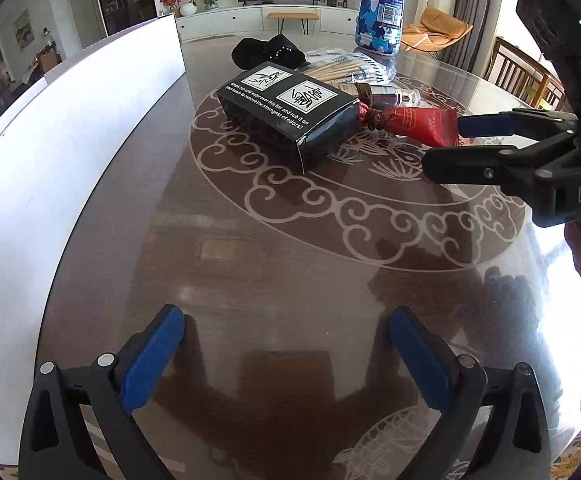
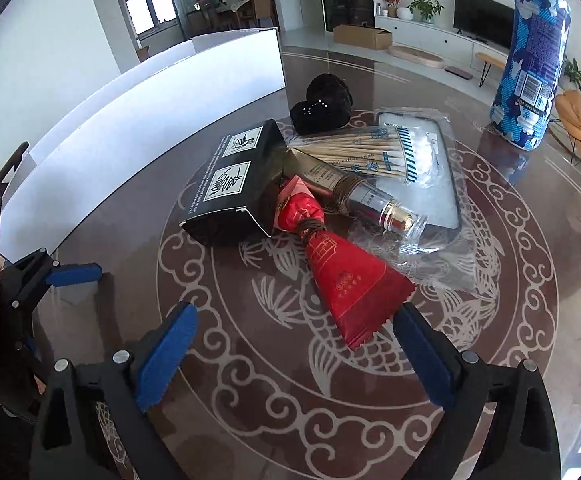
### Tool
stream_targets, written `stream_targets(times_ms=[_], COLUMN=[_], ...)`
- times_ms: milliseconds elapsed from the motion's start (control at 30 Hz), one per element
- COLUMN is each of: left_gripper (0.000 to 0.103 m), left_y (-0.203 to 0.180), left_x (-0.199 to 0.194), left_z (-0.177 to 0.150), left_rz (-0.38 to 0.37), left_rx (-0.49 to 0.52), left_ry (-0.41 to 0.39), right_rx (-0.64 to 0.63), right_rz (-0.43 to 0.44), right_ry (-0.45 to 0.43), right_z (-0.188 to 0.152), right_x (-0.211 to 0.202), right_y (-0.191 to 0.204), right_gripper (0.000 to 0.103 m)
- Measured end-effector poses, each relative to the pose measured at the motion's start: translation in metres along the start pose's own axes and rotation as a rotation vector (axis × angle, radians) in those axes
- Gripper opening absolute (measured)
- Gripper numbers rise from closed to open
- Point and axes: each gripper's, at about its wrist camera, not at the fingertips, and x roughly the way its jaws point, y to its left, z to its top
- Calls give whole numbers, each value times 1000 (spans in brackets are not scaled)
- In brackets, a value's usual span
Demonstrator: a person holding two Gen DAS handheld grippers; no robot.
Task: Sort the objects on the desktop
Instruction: 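Grasp the red wrapped packet with the right gripper, then grasp the black soap box with left gripper while right gripper lifts the red packet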
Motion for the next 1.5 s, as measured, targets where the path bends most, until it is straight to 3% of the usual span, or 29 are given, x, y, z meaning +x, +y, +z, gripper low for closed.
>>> stream_targets(times_ms=[67, 133, 200, 233, 300, 400, 633, 767, 867, 967, 1000, 1233, 1333, 1400, 1500], left_gripper=[103, 103, 103, 103, 103, 103, 103, 103, 103, 103, 103, 103, 103, 103, 103], left_y=[0, 0, 0, 1, 0, 0, 1, 5, 14, 22, 24, 30, 36, 40, 42], left_x=[0, 1, 1, 1, 0, 0, 1, 0, -2, -4, -4, -2, 3, 10, 22], left_z=[1, 1, 1, 1, 0, 0, 1, 1, 1, 2, 3, 7, 20, 35, 60], left_rz=[0, -1, -1, -1, -1, 1, 0, 1, -17, -38, -38, -40, -80, -81, -144], left_rx=[0, 1, 1, 1, 1, -2, -4, -18, -63, -107, -115, -167, -243, -318, -413], left_ry=[-1, -1, -1, -1, -2, -5, 0, 11, 10, 3, 1, 4, -5, 5, 30], right_rx=[-54, -104, -154, -178, -217, -249, -109, -51, -77, -121, -143, -45, 9, 53, 98], right_rz=[-66, -100, -105, -98, -79, -66, -145, -146, -109, 12, 12, -90, -144, -144, -150], right_ry=[-27, -25, 30, 68, 128, 151, 111, 102, 85, 78, 81, 55, 51, 50, 16], right_z=[8, 21, 32, 37, 40, 42, 44, 61, 71, 69, 66, 20, -16, -40, -60], right_x=[-4, -1, 15, 24, 39, 50, 49, 58, 66, 63, 61, 21, 2, -7, -19], right_y=[0, -2, -2, -1, 3, 10, 4, 1, 13, 33, 39, 20, 7, 2, -2], right_gripper=[97, 87, 63, 58, 32, 24, 22, 21, 22, 21, 21, 21, 21, 22, 22])
